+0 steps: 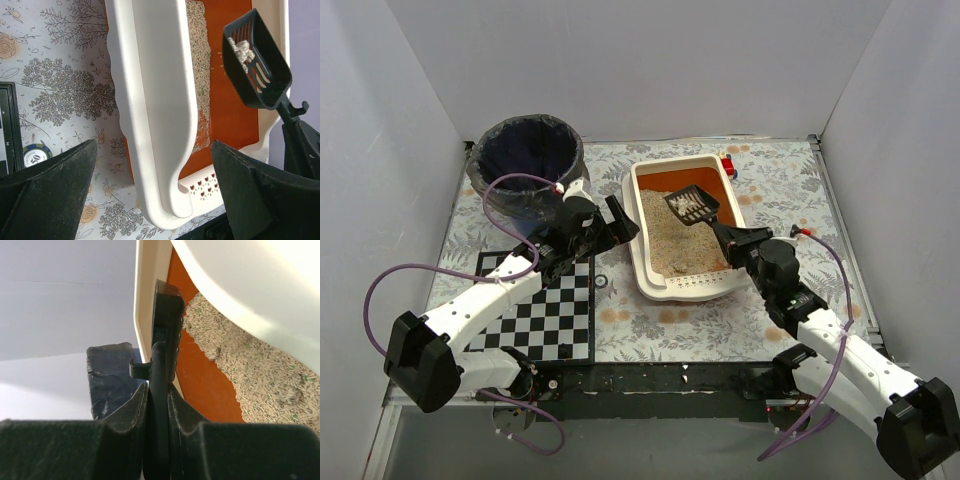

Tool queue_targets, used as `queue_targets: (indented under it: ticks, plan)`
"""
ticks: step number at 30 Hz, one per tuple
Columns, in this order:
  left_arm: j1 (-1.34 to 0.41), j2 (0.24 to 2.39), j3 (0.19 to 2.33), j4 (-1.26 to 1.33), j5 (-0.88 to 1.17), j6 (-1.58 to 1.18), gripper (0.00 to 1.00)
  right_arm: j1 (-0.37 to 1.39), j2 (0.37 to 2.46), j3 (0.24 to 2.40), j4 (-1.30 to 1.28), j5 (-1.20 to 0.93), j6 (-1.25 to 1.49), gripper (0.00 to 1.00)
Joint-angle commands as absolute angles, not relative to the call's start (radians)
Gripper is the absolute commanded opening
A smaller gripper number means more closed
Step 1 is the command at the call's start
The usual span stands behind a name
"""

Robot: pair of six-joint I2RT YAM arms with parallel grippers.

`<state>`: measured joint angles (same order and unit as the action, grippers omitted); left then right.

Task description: Clean the litter box

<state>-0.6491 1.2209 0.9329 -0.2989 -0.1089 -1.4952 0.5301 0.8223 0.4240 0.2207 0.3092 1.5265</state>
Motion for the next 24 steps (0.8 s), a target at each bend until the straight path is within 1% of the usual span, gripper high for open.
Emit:
queue_targets:
  ticks: [1, 2, 3, 4, 5, 8, 9, 11, 12, 14, 15, 18, 19, 20, 22, 23, 24]
  plan:
    - [-0.644, 1.219, 0.943, -0.29, -0.13, -1.5, 0.98, 0.523, 0.807, 0.39, 0.459, 0.278, 1.479, 0.01]
    - [-0.643, 1.223, 0.945, -0.29, -0.124, -1.5, 0.98, 0.519, 0.824, 0.39, 0.494, 0.275, 1.439, 0.01]
    - [-0.644, 1.229, 0.953, -0.291, -0.111, -1.496, 0.98, 0.509, 0.83, 0.409, 0.439, 0.275, 1.436, 0.01]
    - [-0.643, 1.232, 0.956, -0.296, -0.1, -1.496, 0.98, 0.508, 0.831, 0.432, 0.331, 0.284, 1.501, 0.01]
    - [-0.644, 1.233, 0.957, -0.296, -0.091, -1.494, 0.98, 0.508, 0.836, 0.442, 0.281, 0.276, 1.537, 0.01]
    - [-0.643, 1.226, 0.954, -0.293, -0.097, -1.493, 0.98, 0.488, 0.873, 0.402, 0.484, 0.201, 1.435, 0.01]
    - [-0.644, 1.223, 0.956, -0.296, -0.097, -1.494, 0.98, 0.465, 0.871, 0.405, 0.473, 0.186, 1.436, 0.01]
    - [-0.644, 1.216, 0.951, -0.296, -0.092, -1.493, 0.98, 0.451, 0.861, 0.407, 0.364, 0.186, 1.537, 0.01]
    - [-0.643, 1.215, 0.945, -0.288, -0.095, -1.493, 0.98, 0.451, 0.864, 0.387, 0.398, 0.166, 1.536, 0.01]
    - [-0.644, 1.216, 0.942, -0.282, -0.094, -1.494, 0.98, 0.451, 0.899, 0.361, 0.626, 0.083, 1.491, 0.01]
    - [-0.643, 1.221, 0.945, -0.284, -0.092, -1.494, 0.98, 0.443, 0.917, 0.37, 0.641, 0.054, 1.477, 0.01]
    - [-0.644, 1.229, 0.963, -0.305, -0.087, -1.493, 0.98, 0.43, 0.936, 0.449, 0.439, 0.073, 1.479, 0.01]
    - [-0.643, 1.226, 0.962, -0.308, -0.094, -1.493, 0.98, 0.43, 0.94, 0.468, 0.411, 0.078, 1.47, 0.01]
    - [-0.644, 1.22, 0.957, -0.308, -0.1, -1.496, 0.98, 0.43, 0.946, 0.472, 0.429, 0.066, 1.448, 0.01]
    - [-0.644, 1.213, 0.95, -0.298, -0.103, -1.497, 0.98, 0.428, 0.963, 0.466, 0.571, -0.021, 1.372, 0.01]
    - [-0.644, 1.212, 0.951, -0.298, -0.101, -1.496, 0.98, 0.422, 0.96, 0.459, 0.589, -0.02, 1.355, 0.01]
    - [-0.644, 1.212, 0.953, -0.302, -0.1, -1.494, 0.98, 0.419, 0.945, 0.453, 0.543, 0.027, 1.365, 0.01]
